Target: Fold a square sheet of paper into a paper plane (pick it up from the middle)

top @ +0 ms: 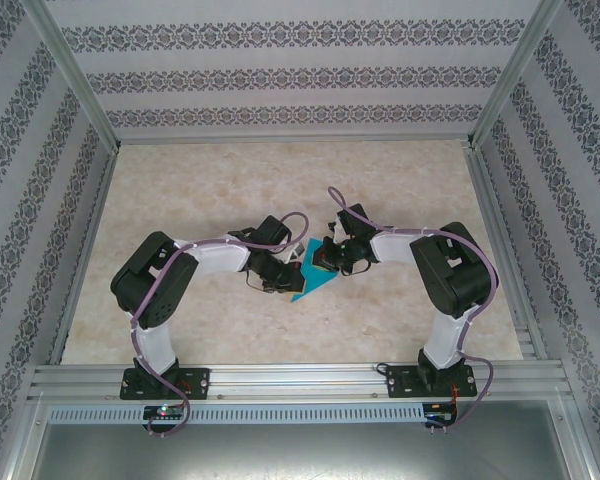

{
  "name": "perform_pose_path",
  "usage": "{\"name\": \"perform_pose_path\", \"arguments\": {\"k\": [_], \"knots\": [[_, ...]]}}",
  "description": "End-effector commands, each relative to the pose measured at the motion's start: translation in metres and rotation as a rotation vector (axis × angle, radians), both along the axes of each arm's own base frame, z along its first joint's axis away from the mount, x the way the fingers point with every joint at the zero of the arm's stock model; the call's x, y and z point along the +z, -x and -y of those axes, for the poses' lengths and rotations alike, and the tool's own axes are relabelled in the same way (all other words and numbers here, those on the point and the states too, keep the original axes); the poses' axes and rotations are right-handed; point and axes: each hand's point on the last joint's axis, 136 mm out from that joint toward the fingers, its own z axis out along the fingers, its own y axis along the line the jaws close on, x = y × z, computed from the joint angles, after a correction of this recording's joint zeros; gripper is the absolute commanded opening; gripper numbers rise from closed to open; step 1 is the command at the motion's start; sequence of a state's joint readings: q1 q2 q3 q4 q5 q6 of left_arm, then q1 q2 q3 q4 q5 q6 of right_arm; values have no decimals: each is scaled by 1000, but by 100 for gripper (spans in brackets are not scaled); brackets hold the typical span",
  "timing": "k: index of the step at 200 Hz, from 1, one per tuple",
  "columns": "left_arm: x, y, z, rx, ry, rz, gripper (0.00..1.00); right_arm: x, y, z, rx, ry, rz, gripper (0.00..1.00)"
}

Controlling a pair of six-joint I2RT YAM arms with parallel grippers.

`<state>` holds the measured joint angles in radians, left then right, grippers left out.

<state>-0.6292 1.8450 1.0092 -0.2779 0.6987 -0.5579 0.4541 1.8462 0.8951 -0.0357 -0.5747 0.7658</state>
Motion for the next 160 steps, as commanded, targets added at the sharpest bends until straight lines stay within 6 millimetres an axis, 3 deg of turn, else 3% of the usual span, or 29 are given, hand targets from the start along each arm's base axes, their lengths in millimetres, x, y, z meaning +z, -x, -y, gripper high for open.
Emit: {"name": "perform_pose_path", "arguments": {"k": [1, 88, 139, 160], "knots": [[-19, 17, -10, -1, -65, -70, 5, -67, 44, 44, -29, 252, -188, 0], [-30, 28, -25, 27, -123, -89, 5, -71, 47, 47, -23, 267, -201, 0], [11, 0, -1, 23, -7, 33, 5, -71, 47, 46, -24, 264, -198, 0], [15, -12, 6, 22, -4, 59, 6, -71, 47, 46, -25, 263, -201, 0]]}}
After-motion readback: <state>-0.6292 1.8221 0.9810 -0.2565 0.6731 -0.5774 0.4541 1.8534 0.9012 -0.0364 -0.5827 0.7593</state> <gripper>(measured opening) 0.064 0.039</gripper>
